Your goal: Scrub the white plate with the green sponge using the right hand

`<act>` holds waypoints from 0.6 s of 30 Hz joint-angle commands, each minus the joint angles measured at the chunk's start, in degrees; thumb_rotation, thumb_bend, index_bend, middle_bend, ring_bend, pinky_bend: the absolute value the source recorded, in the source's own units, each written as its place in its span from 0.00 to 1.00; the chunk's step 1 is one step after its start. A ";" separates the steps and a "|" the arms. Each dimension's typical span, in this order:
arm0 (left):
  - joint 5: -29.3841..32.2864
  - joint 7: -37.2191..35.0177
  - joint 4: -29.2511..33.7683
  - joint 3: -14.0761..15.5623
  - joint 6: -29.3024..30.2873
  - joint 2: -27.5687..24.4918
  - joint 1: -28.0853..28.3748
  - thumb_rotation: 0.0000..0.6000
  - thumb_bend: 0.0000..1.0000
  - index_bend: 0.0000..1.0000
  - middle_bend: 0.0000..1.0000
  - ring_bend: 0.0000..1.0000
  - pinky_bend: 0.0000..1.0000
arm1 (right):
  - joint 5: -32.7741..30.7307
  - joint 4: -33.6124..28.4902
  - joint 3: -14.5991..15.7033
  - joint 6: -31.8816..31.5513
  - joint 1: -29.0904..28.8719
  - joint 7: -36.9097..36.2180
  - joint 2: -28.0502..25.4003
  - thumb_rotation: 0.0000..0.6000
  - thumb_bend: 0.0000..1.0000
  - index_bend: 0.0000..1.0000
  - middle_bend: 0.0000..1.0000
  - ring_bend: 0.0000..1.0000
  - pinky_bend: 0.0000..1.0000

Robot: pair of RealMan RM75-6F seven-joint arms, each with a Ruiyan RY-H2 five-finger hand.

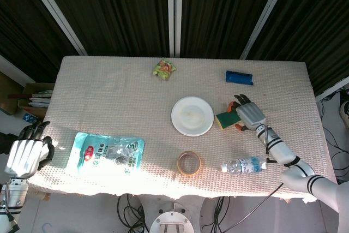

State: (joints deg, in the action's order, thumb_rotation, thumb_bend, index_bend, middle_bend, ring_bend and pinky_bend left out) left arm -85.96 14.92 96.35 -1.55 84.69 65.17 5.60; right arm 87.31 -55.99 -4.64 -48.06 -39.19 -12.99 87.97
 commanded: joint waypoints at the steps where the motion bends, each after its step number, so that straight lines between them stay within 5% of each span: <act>1: 0.02 0.11 0.12 0.03 -0.12 -0.02 0.05 1.00 0.05 0.23 0.14 0.11 0.17 | 0.24 1.05 0.45 -0.50 -0.18 -0.95 0.70 1.00 0.18 0.40 0.26 0.01 0.02; 11: 0.47 0.34 0.70 0.18 -0.66 -0.10 0.12 1.00 0.05 0.23 0.14 0.11 0.17 | 1.87 3.40 1.53 -5.60 0.42 -2.79 1.06 1.00 0.29 0.58 0.36 0.11 0.08; 18: 0.18 0.04 0.23 0.15 -0.59 -0.07 0.22 1.00 0.05 0.23 0.14 0.11 0.17 | 4.40 -1.56 -0.15 -12.35 -0.71 1.79 -3.92 1.00 0.32 0.67 0.42 0.16 0.11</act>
State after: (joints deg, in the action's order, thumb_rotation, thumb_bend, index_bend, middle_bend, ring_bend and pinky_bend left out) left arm -85.77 14.98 96.60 -1.39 84.09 65.08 5.81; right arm 90.72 -55.55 -4.07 -59.22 -39.18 -13.18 85.83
